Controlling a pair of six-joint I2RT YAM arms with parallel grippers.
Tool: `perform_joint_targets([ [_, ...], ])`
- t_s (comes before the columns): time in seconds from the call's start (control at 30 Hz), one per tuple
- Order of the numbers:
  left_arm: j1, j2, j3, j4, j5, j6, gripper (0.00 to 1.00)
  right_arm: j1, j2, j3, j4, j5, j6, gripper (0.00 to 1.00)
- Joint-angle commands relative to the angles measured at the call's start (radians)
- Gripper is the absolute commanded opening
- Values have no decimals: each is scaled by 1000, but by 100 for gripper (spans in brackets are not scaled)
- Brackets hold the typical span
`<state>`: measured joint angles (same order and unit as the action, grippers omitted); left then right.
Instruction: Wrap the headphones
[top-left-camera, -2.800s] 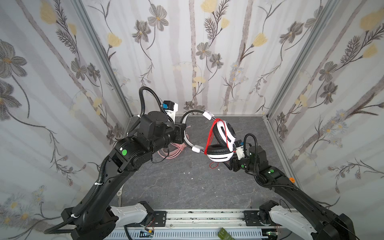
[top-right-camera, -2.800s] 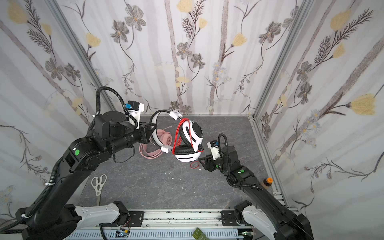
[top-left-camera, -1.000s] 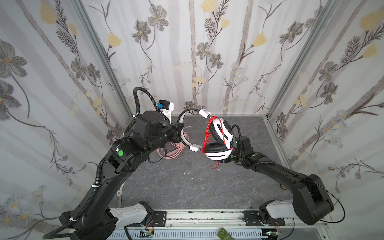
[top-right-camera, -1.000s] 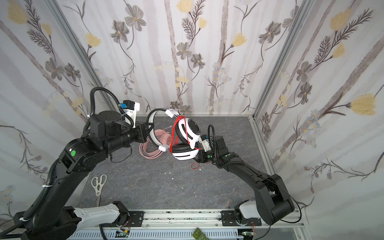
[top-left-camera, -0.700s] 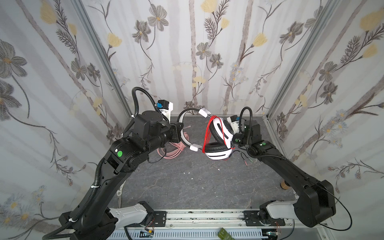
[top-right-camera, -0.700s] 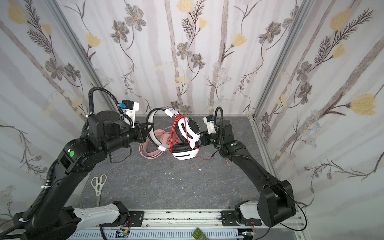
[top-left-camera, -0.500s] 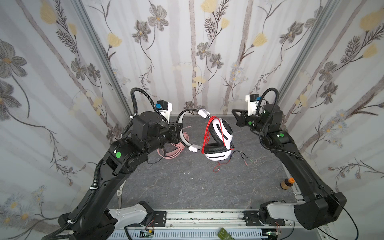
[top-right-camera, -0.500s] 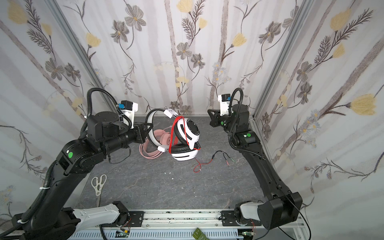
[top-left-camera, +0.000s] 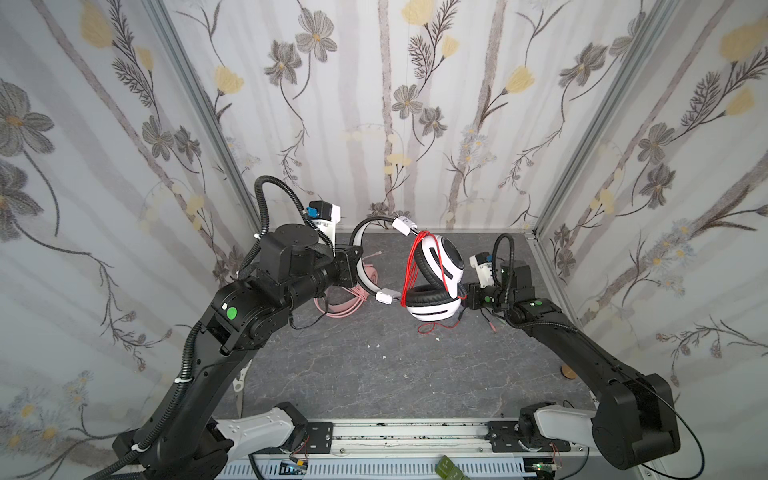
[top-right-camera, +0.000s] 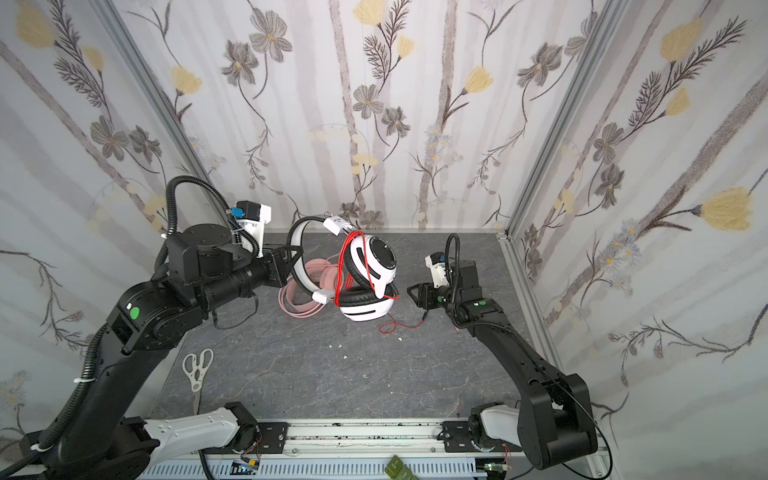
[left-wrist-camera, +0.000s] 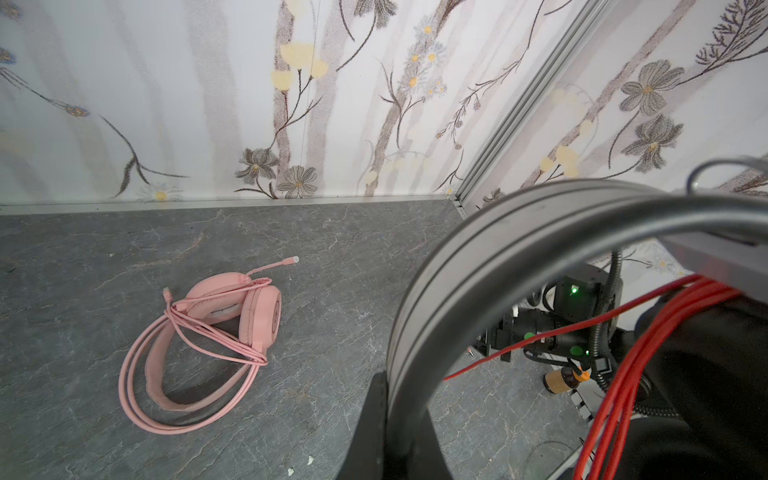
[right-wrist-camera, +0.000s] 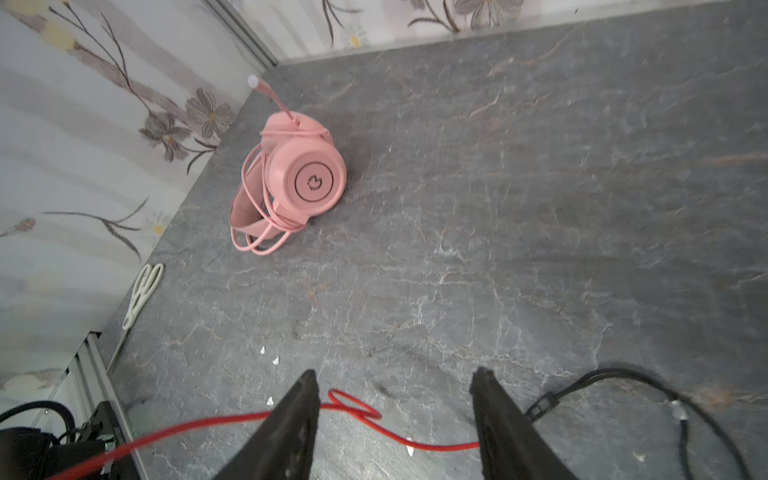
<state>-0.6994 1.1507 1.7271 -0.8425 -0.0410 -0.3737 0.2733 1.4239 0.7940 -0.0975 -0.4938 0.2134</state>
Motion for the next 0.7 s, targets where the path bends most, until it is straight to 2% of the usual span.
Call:
perform_joint_targets([
  [0.0, 1, 0, -2, 65, 12, -29, 0, 30, 2, -66, 137, -52, -69, 58],
  [0.13, 3, -2, -7, 66, 12, -33, 0, 95, 43, -80, 140, -42, -124, 59],
  [0.4, 3, -8, -11, 65, 11, -40, 0, 182, 103, -68, 179, -53, -132, 59],
  [0.53, 3, -11, -11, 62, 7, -39, 0, 185, 87, -90, 168, 32, -109, 59],
  [0.6, 3, -11, -11, 63, 7, -39, 0, 185, 77, -105, 154, 80, -98, 56],
  [0.67, 3, -9, -14, 65, 8, -39, 0, 186, 63, -130, 155, 77, -95, 52],
])
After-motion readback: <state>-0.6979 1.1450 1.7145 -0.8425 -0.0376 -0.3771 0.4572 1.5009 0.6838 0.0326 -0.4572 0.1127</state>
